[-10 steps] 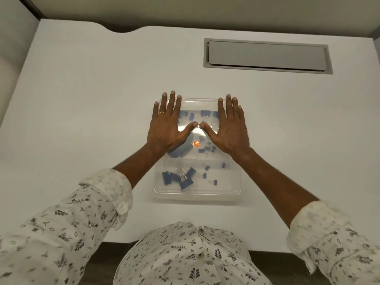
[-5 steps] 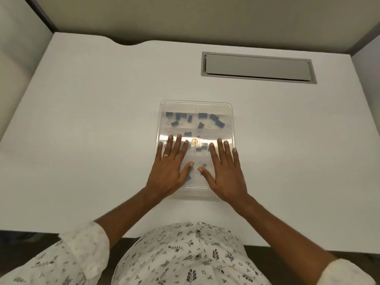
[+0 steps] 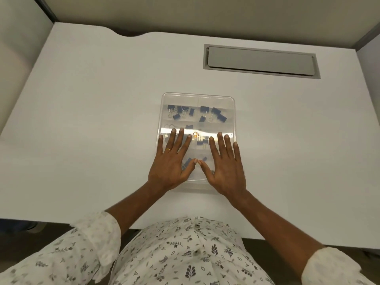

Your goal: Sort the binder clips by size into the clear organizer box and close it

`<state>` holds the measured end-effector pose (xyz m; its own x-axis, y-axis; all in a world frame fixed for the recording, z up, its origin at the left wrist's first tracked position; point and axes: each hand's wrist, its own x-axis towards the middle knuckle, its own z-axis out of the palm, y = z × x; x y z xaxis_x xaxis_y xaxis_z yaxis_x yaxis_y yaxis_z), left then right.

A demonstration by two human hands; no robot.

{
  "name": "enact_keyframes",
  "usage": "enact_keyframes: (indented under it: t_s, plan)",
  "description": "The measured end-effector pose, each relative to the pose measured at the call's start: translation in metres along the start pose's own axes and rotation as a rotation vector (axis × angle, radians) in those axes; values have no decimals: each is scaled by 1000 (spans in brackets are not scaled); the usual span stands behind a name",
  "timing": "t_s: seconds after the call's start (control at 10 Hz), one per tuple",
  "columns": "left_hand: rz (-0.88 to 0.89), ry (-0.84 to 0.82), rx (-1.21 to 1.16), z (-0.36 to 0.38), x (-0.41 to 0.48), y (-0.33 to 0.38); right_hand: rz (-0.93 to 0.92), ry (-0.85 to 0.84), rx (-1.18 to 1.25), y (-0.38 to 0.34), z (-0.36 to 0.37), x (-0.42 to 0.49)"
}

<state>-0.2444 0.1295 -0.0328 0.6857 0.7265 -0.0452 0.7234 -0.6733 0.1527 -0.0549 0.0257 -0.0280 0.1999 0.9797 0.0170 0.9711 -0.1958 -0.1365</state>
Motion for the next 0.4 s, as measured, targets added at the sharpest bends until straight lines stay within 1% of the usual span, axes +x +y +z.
enact_keyframes:
  t_s: [0.3, 0.4]
  plan:
    - [-12, 117, -64, 4, 13, -9, 2, -11, 75, -1, -5, 18]
    - [13, 172, -76, 16, 3, -6, -18, 48, 113, -4, 4, 3]
